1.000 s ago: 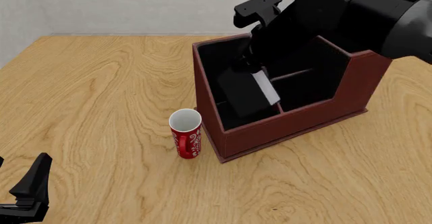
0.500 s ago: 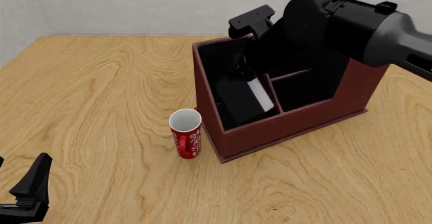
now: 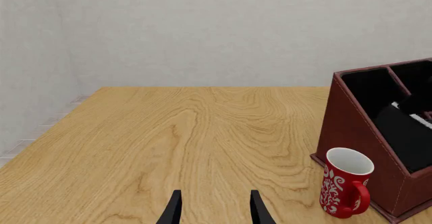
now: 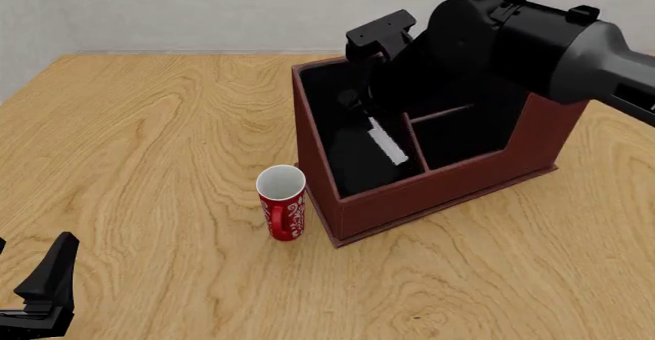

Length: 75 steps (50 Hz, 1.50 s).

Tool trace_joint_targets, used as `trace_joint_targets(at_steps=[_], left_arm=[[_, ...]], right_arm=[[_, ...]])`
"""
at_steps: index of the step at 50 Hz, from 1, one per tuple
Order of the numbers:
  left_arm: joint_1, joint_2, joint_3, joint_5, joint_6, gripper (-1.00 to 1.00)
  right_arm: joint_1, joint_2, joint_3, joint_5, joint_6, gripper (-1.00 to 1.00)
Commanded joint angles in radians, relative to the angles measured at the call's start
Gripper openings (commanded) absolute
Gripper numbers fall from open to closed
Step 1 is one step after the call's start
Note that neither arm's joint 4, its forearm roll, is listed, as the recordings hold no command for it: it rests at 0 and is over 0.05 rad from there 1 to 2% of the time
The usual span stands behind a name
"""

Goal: Pick up the book and place it in the left compartment of the caddy.

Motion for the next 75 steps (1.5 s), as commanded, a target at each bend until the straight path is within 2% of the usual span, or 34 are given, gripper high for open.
trace_joint_targets(at_steps=[1,26,36,47,61,63,65,66,69,75], left_arm=[[0.000,0.000,0.000,0.000,0.000,1.00],[0.000,0.000,0.000,0.000,0.000,1.00],[0.000,0.000,0.000,0.000,0.000,1.00],[0.000,0.000,0.000,0.000,0.000,1.00],[0.000,0.000,0.000,0.000,0.000,1.00],[0.000,0.000,0.000,0.000,0.000,1.00],[0.000,0.000,0.000,0.000,0.000,1.00],[0.000,0.000,0.000,0.000,0.000,1.00],[0.000,0.000,0.000,0.000,0.000,1.00],[0.000,0.000,0.000,0.000,0.000,1.00]], right_arm=[[0.008,-0.013,0.005,0.000,0.013,1.00],[0.003,-0.014,-0.013,0.016,0.005,1.00],[-0.002,-0.038,-0.056,0.065,-0.009,1.00],[-0.004,-0.097,-0.047,0.092,-0.014,1.00],[-0.010,-0.221,0.004,0.089,0.005,1.00],[-0.018,-0.243,0.016,0.081,-0.005,1.00],[-0.008,-0.268,0.024,0.073,0.014,1.00],[-0.011,-0.284,0.038,0.066,-0.002,1.00],[0.012,-0.329,0.070,0.044,0.026,1.00],[0.004,-0.380,0.120,0.011,0.006,1.00]])
